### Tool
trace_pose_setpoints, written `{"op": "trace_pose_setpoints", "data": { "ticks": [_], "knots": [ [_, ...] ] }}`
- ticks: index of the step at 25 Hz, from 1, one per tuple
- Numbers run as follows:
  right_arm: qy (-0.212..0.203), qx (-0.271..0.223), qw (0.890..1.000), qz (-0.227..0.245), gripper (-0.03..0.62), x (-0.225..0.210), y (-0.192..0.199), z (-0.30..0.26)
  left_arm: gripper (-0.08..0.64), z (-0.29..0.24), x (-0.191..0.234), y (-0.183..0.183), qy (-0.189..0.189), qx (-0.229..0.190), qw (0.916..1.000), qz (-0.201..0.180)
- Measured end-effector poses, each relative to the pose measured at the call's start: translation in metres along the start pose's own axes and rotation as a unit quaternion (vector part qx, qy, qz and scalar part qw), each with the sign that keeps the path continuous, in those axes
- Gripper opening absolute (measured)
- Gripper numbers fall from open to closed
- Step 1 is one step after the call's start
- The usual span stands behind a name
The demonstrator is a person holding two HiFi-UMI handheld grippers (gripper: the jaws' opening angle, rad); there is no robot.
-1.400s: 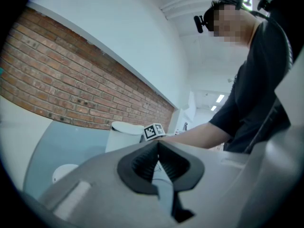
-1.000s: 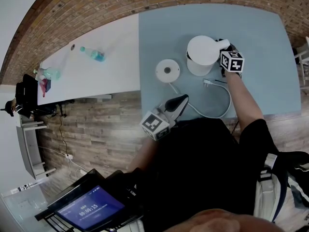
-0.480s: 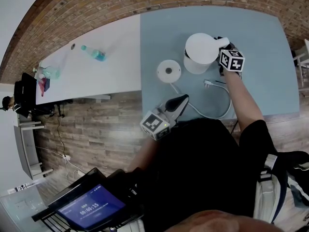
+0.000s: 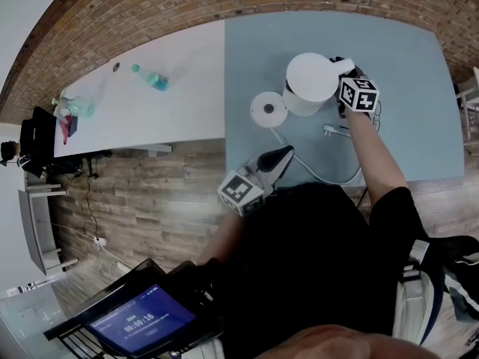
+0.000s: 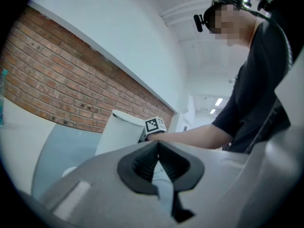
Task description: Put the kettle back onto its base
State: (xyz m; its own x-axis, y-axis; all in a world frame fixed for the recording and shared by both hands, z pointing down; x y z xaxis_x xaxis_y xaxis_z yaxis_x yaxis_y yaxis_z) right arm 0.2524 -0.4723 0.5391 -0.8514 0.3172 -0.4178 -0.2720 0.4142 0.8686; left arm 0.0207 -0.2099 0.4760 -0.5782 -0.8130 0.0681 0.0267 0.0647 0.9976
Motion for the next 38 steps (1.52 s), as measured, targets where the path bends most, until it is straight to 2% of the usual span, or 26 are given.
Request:
{"op": "trace_pose_setpoints", "data": {
  "ticks": [11, 20, 28, 38],
  "knots": [
    [-0.034, -0.003, 0.999, -0.008, 0.092, 0.032, 0.020, -0.014, 0.005, 0.021, 0.004, 0.007, -0.017, 0.002, 0.9999, 0.002],
    [-0.048, 0.008, 0.999, 0.001, 0.095, 0.071, 0.025, -0.044, 0.005, 0.047, 0.034, 0.000, -0.022, 0.011, 0.9997, 0.008],
    [-0.048, 0.013, 0.999, -0.004, 0.097, 0.092, 0.028, -0.061, 0.005, 0.057, 0.062, -0.007, -0.012, 0.013, 0.9998, 0.013],
    [-0.039, 0.006, 0.999, -0.012, 0.098, 0.098, 0.040, -0.051, 0.005, 0.063, 0.064, -0.004, 0.021, 0.017, 0.9996, 0.012]
  ]
}}
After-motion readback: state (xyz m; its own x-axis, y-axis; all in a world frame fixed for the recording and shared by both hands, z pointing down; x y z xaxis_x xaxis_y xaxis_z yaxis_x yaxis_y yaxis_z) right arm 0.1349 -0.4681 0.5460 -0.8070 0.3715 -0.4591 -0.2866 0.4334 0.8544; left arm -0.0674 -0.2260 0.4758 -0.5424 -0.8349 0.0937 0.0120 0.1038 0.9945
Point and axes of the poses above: the fingertips, and each gripper's own axes: z backward along the fingers, x to its left, y out of its underside, the point moved 7 cm from there along z, backward along the fingers, and after that the axes turned 13 degrees about -z, right-handed, at the moved point
